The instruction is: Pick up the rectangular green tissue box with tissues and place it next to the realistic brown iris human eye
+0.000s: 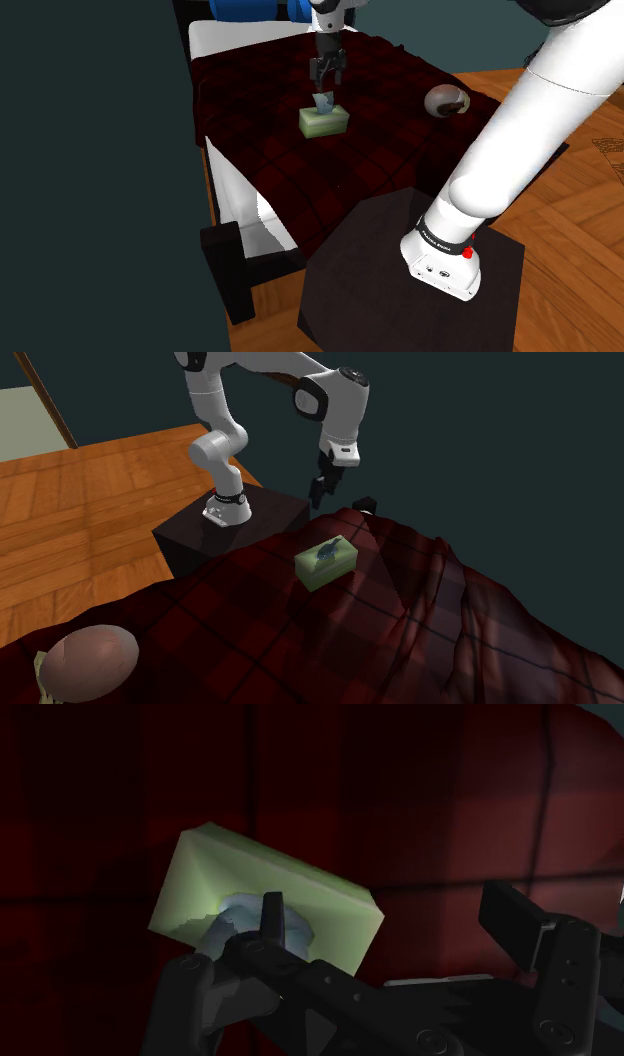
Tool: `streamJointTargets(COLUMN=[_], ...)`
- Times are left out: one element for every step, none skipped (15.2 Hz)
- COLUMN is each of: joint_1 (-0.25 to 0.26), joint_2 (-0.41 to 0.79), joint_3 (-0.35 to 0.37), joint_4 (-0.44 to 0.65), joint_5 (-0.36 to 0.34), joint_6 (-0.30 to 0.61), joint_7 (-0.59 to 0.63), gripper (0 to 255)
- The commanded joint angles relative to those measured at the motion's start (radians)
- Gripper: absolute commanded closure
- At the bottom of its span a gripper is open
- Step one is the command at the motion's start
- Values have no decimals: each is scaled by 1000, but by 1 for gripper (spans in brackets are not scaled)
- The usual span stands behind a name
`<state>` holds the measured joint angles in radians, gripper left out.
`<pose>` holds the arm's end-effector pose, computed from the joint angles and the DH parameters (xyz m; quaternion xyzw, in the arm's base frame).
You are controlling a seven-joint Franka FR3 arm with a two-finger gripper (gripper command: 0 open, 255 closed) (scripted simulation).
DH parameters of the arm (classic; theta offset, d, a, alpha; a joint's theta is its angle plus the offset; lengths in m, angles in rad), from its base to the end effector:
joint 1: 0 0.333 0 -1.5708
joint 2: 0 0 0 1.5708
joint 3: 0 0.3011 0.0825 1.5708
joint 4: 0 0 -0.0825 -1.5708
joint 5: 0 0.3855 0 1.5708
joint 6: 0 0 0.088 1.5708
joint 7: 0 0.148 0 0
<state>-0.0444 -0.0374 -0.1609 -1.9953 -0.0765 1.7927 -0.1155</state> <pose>0.5090 -0.1161 0.4074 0.9955 -0.0329 -0.0869 0.0199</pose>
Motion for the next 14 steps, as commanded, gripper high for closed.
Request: streamJointTargets(joint_1=[-5, -10, -15, -20, -26, -32, -39, -45, -47, -48, -48, -48, -49, -49], joint_2=[92, 134, 176, 219, 261, 305, 349, 393, 403, 403, 403, 404, 405, 405], joint_3=[-7, -10, -13, -15, -17, -19, -20, -20, -20, -20, -20, -20, -20, -20], joint_4=[77, 114, 152, 192, 234, 278, 324, 372, 383, 370, 356, 344, 331, 319], joint_5=[9, 13, 18, 22, 27, 32, 36, 41, 42, 42, 42, 42, 42, 42], joint_6=[7, 7, 6, 4, 1, -4, -10, -18, -20, -7, 7, 20, 33, 46], joint_7=[-22, -34, -46, -58, -69, -80, -90, -101, -103, -103, -103, -103, -102, -102], gripper=[0, 0, 0, 0, 0, 0, 0, 0, 0, 0, 0, 0, 0, 0])
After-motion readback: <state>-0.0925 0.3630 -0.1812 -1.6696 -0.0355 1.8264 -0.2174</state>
